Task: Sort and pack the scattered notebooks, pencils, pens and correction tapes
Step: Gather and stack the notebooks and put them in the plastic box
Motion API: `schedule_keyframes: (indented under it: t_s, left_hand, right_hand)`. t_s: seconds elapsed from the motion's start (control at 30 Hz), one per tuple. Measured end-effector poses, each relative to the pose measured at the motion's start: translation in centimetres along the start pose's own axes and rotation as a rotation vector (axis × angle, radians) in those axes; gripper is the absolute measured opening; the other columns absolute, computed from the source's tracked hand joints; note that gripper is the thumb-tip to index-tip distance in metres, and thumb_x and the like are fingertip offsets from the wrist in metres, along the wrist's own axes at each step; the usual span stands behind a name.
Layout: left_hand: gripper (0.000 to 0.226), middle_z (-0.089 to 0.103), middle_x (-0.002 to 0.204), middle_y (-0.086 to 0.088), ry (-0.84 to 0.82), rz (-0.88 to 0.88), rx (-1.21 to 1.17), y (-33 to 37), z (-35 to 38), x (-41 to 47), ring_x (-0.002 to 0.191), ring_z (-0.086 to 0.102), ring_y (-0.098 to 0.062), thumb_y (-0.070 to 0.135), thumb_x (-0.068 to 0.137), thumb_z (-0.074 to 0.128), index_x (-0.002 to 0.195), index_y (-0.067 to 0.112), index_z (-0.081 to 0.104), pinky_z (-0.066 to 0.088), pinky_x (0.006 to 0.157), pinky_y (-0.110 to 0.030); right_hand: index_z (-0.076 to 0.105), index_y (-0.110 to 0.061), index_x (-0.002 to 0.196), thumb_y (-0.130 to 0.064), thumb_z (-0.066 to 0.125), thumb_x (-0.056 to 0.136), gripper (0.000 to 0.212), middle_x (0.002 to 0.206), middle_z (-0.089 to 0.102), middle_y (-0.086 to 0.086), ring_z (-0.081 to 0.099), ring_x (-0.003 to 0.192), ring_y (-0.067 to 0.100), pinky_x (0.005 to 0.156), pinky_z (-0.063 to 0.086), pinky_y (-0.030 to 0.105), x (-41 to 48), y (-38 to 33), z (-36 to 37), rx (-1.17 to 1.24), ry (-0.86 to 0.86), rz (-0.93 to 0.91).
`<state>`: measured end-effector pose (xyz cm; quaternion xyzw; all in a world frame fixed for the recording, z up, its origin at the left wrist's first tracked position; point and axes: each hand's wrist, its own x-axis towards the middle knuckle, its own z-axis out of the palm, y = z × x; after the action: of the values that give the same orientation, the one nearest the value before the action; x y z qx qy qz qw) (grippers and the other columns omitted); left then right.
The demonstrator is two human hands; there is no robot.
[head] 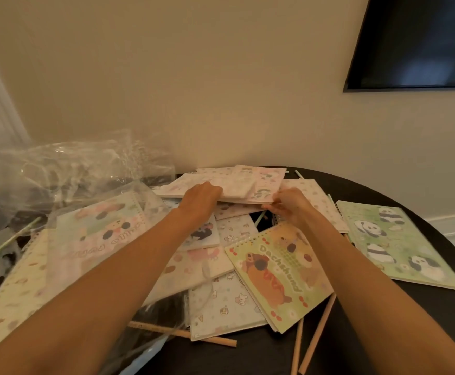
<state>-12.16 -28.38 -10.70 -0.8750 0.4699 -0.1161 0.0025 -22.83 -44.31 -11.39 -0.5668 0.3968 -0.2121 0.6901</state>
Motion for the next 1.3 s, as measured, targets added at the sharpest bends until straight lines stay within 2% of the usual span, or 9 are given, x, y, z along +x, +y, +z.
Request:
schedule_keyframes:
  t_s: [0.13,0.27,0.37,0.47,0.6,0.77,1.03,1.2,1.3]
  left_hand:
    - [0.029,0.051,0.125,-0.017,-0.076,-0.141,-0.233,-0.6,-0.6,-0.6,0.11,0.053,-0.032,0.003,0.092,0.048,0.119,0.007,0.057,0.043,0.085,-0.036]
    - [0.039,0.049,0.124,-0.01,-0.255,-0.092,-0.253,-2.1,-2.6,-2.7,0.108,0.051,-0.026,0.026,0.086,0.063,0.121,0.014,0.053,0.041,0.081,-0.03]
    - [0.052,0.051,0.123,-0.006,-0.426,-0.002,-0.195,-2.3,-3.3,-4.8,0.105,0.051,-0.022,0.036,0.078,0.071,0.121,0.014,0.052,0.042,0.083,-0.029]
    - [0.042,0.055,0.11,-0.005,-0.442,0.102,-0.077,-1.5,-3.4,-6.8,0.089,0.047,-0.017,0.037,0.076,0.072,0.103,0.011,0.054,0.036,0.071,-0.026]
    - [0.03,0.053,0.111,-0.004,-0.381,0.167,-0.149,-0.2,-3.2,-8.5,0.09,0.046,-0.017,0.038,0.083,0.064,0.094,0.017,0.046,0.039,0.075,-0.029]
    - [0.072,0.019,0.15,-0.005,-0.383,0.346,-0.132,3.9,-2.3,-9.8,0.137,0.019,-0.024,0.038,0.082,0.065,0.141,0.029,0.026,0.023,0.108,-0.04]
    - [0.051,0.048,0.123,-0.008,-0.018,0.983,0.329,7.2,-2.2,-9.3,0.108,0.051,-0.023,0.017,0.093,0.049,0.139,0.014,0.026,0.044,0.09,-0.035]
    - [0.052,0.049,0.127,-0.009,-0.054,0.696,0.251,7.7,-1.0,-8.9,0.112,0.048,-0.025,0.01,0.092,0.045,0.141,0.013,0.025,0.042,0.09,-0.037]
    - [0.046,0.047,0.13,-0.008,0.034,0.618,0.24,7.9,-0.6,-8.8,0.114,0.046,-0.024,0.006,0.092,0.044,0.137,0.011,0.032,0.037,0.094,-0.034]
  right_hand:
    - [0.057,-0.002,0.105,0.0,0.051,0.09,0.017,0.082,0.058,0.01,0.06,0.067,0.019,0.053,0.053,0.024,-0.4,0.8,0.3,-0.322,0.111,-0.012]
    - [0.054,-0.012,0.096,-0.005,0.05,0.087,0.012,0.085,0.051,-0.001,0.054,0.077,0.015,0.061,0.043,0.025,-2.8,2.1,0.9,-0.564,0.293,-0.457]
    - [0.059,-0.015,0.082,-0.006,0.052,0.088,0.013,0.079,0.059,-0.002,0.057,0.073,0.011,0.059,0.047,0.021,-5.8,2.4,2.7,-0.646,0.035,-0.519]
    - [0.067,0.003,0.084,-0.007,0.053,0.088,0.018,0.09,0.068,0.021,0.063,0.073,0.024,0.071,0.053,0.038,-8.2,3.2,4.1,-0.825,-0.209,-0.434]
    - [0.068,-0.001,0.094,0.0,0.046,0.088,0.023,0.093,0.066,0.009,0.059,0.08,0.019,0.067,0.049,0.028,-9.3,3.4,3.6,-0.773,-0.052,-0.471]
    - [0.065,-0.001,0.108,0.003,0.04,0.085,0.035,0.121,0.061,0.014,0.056,0.109,0.029,0.091,0.047,0.042,-8.7,4.4,-0.8,-0.982,0.118,-0.36]
    - [0.054,-0.015,0.128,0.009,0.034,0.089,0.05,0.14,0.046,0.006,0.041,0.127,0.021,0.095,0.034,0.026,-9.4,4.9,-4.6,-0.876,-0.13,-0.288]
    - [0.053,-0.016,0.129,0.016,0.03,0.085,0.059,0.135,0.049,0.006,0.048,0.115,0.018,0.083,0.044,0.026,-9.4,4.7,-5.5,-0.787,-0.182,-0.253]
    - [0.053,-0.014,0.128,0.018,0.036,0.081,0.06,0.133,0.053,0.007,0.05,0.113,0.014,0.093,0.04,0.028,-9.2,4.4,-6.1,-0.631,-0.17,-0.257]
